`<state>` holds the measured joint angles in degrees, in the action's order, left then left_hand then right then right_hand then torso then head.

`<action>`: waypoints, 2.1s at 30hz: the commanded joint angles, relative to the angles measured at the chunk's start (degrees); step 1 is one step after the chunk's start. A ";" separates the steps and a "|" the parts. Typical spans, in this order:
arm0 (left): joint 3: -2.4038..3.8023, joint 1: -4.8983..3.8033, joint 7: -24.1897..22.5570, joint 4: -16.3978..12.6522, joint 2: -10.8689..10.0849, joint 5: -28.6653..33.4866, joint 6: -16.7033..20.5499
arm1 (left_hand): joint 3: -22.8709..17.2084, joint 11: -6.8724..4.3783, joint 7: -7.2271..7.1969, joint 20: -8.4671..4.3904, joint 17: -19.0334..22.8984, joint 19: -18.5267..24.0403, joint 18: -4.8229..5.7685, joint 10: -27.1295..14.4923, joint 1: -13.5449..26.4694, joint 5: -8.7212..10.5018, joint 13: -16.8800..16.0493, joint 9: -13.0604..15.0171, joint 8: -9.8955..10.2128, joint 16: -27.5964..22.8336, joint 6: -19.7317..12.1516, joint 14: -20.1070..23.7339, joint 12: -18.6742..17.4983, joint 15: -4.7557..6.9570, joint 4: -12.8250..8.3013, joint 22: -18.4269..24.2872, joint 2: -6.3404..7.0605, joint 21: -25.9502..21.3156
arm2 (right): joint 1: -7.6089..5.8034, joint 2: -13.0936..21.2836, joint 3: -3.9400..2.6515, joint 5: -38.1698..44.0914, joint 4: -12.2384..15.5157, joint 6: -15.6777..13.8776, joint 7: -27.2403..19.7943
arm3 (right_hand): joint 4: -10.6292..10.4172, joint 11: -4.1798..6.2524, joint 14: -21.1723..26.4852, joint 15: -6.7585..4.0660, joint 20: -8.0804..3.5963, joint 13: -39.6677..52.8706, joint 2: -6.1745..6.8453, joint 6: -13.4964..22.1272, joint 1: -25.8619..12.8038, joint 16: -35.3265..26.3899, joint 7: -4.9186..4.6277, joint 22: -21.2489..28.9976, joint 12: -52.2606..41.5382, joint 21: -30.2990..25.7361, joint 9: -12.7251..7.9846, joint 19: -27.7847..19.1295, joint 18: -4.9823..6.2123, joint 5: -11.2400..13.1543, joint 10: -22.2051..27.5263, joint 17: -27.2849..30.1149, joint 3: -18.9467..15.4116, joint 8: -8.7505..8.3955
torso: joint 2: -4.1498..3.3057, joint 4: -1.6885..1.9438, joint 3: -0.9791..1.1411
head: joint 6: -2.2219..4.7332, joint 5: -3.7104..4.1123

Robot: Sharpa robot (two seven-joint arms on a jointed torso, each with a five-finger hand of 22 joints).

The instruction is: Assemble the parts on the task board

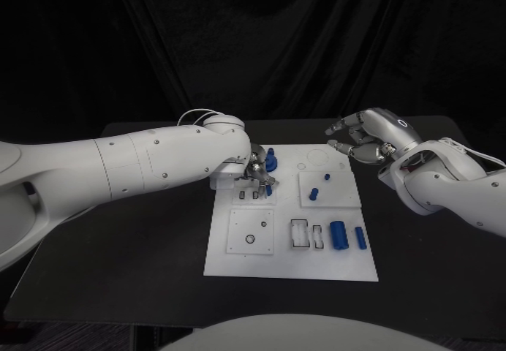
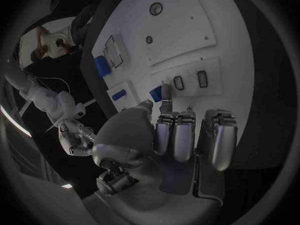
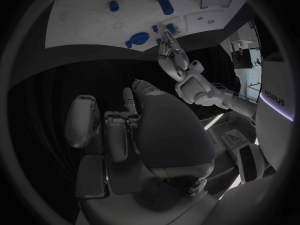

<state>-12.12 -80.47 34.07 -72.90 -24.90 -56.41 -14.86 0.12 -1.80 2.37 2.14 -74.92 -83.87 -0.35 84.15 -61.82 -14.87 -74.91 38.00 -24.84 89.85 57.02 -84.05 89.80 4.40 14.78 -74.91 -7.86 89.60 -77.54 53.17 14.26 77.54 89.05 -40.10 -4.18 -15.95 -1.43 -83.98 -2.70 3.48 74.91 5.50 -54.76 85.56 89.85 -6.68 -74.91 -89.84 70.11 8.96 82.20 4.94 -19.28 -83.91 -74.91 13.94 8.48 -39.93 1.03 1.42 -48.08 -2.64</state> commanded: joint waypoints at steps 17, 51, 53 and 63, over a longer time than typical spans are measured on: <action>0.05 0.22 -1.66 0.44 0.65 0.21 -0.25 | -0.57 0.22 0.02 0.09 -15.08 -5.01 0.00 5.85 -0.75 -0.20 -15.09 0.26 0.72 0.15 -0.52 -5.95 0.20 -0.13 -0.18 -13.92 0.26 0.20 | 0.15 -0.06 -0.05 0.08 -0.18 0.96 1.81 | 0.05 -0.42 -6.02 0.64 0.51 15.09 0.10 -0.38 -0.12 0.15 0.00 -9.42 -0.16 -0.32 -0.08 -0.06 -0.69 -0.28 -6.09 -15.09 0.32 -0.25 | 0.03 0.01 0.01 | -0.43 -0.04; 0.05 0.38 -0.79 1.03 1.19 0.21 -3.38 | -1.47 0.41 0.26 0.26 -15.08 -4.19 -0.26 5.85 -1.12 0.01 -15.09 0.75 1.93 0.15 -0.74 -5.95 0.20 -0.29 -1.08 -13.05 0.81 -0.01 | 0.15 -0.27 -0.05 0.08 -0.23 1.23 1.85 | 0.68 -0.54 -6.02 0.78 0.67 15.09 0.51 -0.70 0.52 0.15 -0.07 -9.36 -0.16 -0.52 -0.13 -0.08 -0.64 -0.23 -6.09 -15.09 0.58 -0.37 | 0.07 0.07 0.00 | -1.08 -0.04; 0.05 0.39 -0.83 1.03 1.22 0.21 -3.44 | -1.54 0.42 0.27 0.28 -15.08 -4.19 -0.26 5.85 -1.15 -0.02 -15.09 0.79 2.03 0.15 -0.79 -5.95 0.20 -0.31 -1.15 -13.06 0.82 -0.02 | 0.15 -0.30 -0.05 0.08 -0.26 1.26 1.84 | 0.68 -0.54 -6.02 0.78 0.67 15.09 0.51 -0.70 0.52 0.15 -0.07 -9.36 -0.16 -0.52 -0.13 -0.08 -0.64 -0.23 -6.09 -15.09 0.58 -0.37 | 0.08 0.06 0.00 | -1.11 -0.06; 0.05 0.45 -0.99 1.06 1.24 0.21 -3.22 | -2.28 0.55 0.40 0.40 -15.08 -3.87 -0.36 5.85 -1.34 -0.68 -15.09 1.11 2.67 0.15 -1.00 -5.95 0.20 -0.44 -1.65 -12.71 0.81 -0.13 | 0.16 -0.36 -0.05 0.08 -0.34 1.51 1.92 | 0.81 -0.57 -6.02 0.80 0.70 15.09 0.58 -0.80 0.67 0.15 -0.09 -9.31 -0.16 -0.69 -0.13 -0.14 -0.61 -0.18 -6.09 -15.09 0.65 -0.37 | 0.07 0.05 -0.04 | -1.23 -0.17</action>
<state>-12.10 -80.19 33.54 -71.84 -23.73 -56.38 -17.43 -1.87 -1.59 2.69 2.15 -74.92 -83.87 -0.36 83.94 -62.80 -15.35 -74.91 39.05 -22.45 89.85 56.26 -84.05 89.80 4.40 13.11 -74.91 -7.34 89.60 -77.52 52.81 14.26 77.53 88.74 -38.79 -3.31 -15.32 -1.59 -83.93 -2.34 3.69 74.92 5.81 -55.18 85.87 89.86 -6.68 -74.95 -89.84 69.60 8.88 82.00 4.94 -19.27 -84.08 -74.91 14.57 8.48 -39.83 1.09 1.41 -49.30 -2.79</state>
